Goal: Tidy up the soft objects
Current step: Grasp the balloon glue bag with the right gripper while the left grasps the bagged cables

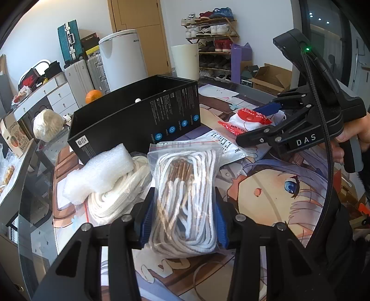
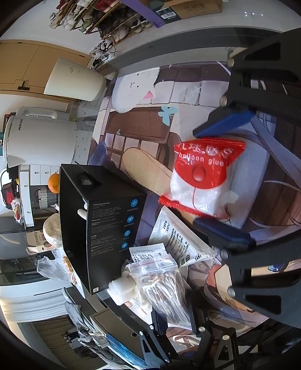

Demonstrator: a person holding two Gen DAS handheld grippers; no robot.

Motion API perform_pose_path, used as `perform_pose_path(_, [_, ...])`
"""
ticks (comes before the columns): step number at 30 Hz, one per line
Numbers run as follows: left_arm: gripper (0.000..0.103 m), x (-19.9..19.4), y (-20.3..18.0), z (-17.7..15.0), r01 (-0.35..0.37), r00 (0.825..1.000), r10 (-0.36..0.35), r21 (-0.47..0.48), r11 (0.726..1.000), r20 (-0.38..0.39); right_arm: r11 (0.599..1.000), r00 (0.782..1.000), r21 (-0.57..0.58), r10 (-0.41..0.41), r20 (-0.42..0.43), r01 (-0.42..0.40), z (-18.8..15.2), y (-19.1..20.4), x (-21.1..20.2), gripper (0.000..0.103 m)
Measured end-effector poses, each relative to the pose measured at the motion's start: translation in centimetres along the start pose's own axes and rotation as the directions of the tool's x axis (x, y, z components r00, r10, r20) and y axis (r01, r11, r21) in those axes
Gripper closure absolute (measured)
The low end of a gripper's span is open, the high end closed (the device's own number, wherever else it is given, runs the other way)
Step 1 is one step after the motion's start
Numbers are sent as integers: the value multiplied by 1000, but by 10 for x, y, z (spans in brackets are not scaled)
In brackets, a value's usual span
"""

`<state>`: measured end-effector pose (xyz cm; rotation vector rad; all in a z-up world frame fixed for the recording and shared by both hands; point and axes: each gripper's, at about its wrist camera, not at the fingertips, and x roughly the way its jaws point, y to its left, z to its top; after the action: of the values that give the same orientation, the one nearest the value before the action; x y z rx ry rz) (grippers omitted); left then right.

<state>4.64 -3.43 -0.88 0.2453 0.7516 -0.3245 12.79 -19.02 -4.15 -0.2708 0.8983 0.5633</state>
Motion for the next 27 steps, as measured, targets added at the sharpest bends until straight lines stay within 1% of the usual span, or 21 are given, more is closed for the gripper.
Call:
perform_pose_path(2, [60,0,0,0,1,1000,-1,-3,1000,0,1000,1000,-7,5,2,-5,0,0,-1,44])
perform_pose_path(7, [61,-2,3,1,2,1000,-2,-15,1000,12,1000,1000,-22,10,1,-10,-1,2,-4,50])
perform_pose_path(12, [64,-5,3,2,-1,1000,1,-11,1000,25,999,1000,-41,6,20,-5,-1,5,-11,50])
perform_pose_path(18, [65,-9,3,2,11,999,-10,-16,1000,43,999,998,-49,11,66,-8,3,6,-26,50])
perform_pose_path(24, [65,-21,5,8,17,996,-13,-37,999,90,998,993,-46,36,113,-31,7,7,-42,50])
perform_pose_path(27, [65,-28,7,11,3,994,3,-51,999,111,998,991,-60,39,131,-32,9,12,-50,50])
